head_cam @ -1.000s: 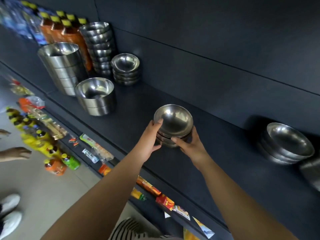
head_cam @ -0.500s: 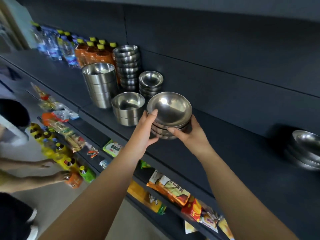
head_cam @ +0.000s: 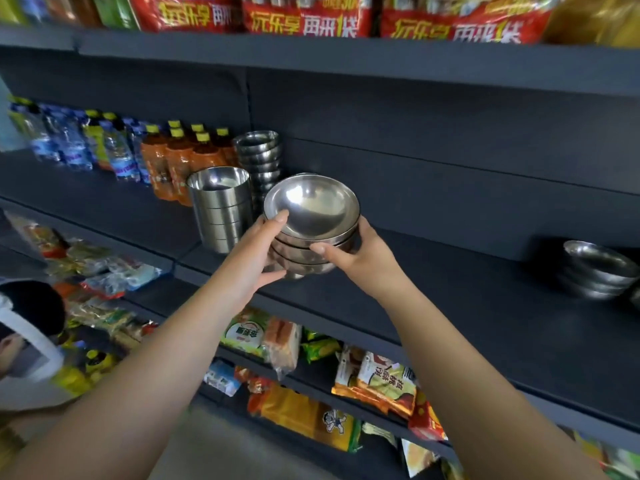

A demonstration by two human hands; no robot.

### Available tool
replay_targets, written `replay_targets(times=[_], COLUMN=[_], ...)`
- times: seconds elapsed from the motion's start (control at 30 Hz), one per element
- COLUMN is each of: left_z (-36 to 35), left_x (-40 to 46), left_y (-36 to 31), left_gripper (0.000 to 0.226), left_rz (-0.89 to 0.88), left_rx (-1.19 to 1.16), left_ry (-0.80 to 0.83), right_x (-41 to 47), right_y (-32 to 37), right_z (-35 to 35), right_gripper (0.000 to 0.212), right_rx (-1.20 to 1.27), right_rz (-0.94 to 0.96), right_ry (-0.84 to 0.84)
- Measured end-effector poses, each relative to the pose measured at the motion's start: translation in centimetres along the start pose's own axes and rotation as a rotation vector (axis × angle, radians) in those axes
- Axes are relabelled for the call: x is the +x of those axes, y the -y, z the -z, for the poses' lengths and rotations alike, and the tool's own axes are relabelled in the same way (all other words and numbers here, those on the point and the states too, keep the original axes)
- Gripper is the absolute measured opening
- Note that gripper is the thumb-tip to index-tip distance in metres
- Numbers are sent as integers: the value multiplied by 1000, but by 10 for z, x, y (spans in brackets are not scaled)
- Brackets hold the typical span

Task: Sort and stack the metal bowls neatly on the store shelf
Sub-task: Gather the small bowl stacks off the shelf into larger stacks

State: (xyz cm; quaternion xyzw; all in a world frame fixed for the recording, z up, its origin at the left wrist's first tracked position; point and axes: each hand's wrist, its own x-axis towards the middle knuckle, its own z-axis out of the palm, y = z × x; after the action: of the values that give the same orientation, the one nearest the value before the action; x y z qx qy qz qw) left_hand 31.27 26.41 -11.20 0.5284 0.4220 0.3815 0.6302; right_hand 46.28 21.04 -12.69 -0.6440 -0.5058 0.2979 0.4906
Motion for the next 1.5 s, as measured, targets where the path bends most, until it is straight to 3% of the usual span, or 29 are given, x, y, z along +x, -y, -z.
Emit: replay_targets(times=[0.23, 0.37, 0.47, 0.93, 1.13, 1.37, 1.5], left_z=[31, 42, 52, 93, 112, 126, 136], left_x=[31, 66, 102, 245, 283, 328, 355], left_y=[-33, -49, -60, -93, -102, -113, -107], left_gripper=[8, 50, 59, 66, 62, 51, 59], left_rz=[-40, -51, -50, -118, -167, -228, -194], left_rx=[41, 65, 85, 312, 381, 303, 308], left_ry=[20, -4, -12, -24, 85, 221, 280], right_x=[40, 82, 121, 264, 297, 342, 360], right_y=[29, 35, 37, 44, 49, 56, 51], right_z=[-21, -31, -38, -73, -95, -112, -126], right_gripper=[76, 74, 73, 70, 70, 71, 68], right_rx=[-39, -46, -38, -78, -95, -107, -117], right_rz=[28, 53, 61, 76, 58, 52, -2], right_ry=[-15, -17, -20, -34, -125, -255, -261])
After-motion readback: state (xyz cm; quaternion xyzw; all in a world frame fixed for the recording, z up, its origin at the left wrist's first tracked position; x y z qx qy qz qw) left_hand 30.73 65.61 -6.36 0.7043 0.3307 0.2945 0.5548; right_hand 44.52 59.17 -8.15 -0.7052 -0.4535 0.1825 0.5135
